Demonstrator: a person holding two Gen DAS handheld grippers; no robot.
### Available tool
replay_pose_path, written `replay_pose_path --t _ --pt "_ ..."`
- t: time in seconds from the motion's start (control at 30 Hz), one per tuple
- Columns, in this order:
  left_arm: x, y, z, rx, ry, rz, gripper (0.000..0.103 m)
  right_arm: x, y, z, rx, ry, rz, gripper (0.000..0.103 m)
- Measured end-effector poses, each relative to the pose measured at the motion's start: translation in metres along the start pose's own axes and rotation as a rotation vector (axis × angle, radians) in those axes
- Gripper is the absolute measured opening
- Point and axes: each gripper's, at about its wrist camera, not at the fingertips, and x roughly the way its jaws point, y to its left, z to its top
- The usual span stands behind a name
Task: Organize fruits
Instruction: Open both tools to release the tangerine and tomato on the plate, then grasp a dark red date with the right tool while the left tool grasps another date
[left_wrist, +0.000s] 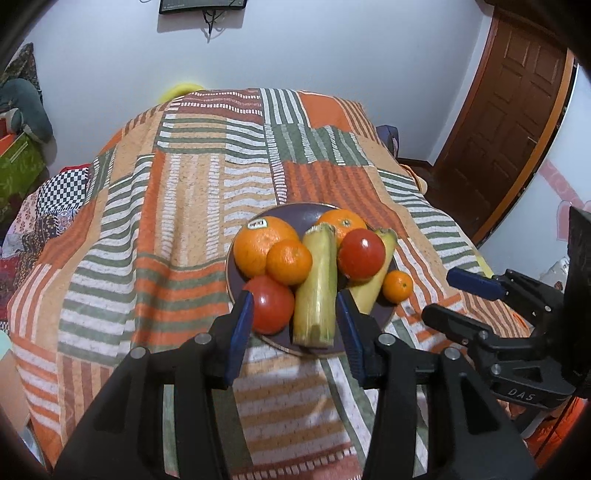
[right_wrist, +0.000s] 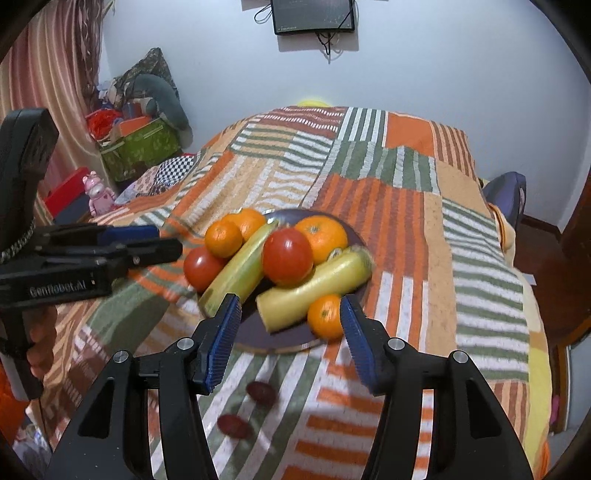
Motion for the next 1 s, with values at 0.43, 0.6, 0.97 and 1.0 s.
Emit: replay_pose_path --t 0.43,0.6,0.97,1.0 --pt "0.004 -0.002 -0.048 0.018 0.075 0.020 0.049 0.023 0.008 -0.048 0.028 0.132 0.024 0.048" --pt "0.016 -0.004 -0.060 0.014 0.117 0.006 0.049 0.038 0.009 -0.051 0.039 0.185 0.050 0.033" --pt "0.022 -0.033 -0.071 0.045 0.156 -0.043 0.049 0.015 0.005 -0.057 0.050 0.141 0.065 0.025" --pt "0.022 -0.039 -0.073 0.053 0.159 -0.049 0.049 0.011 0.004 -0.057 0.054 0.135 0.063 0.025"
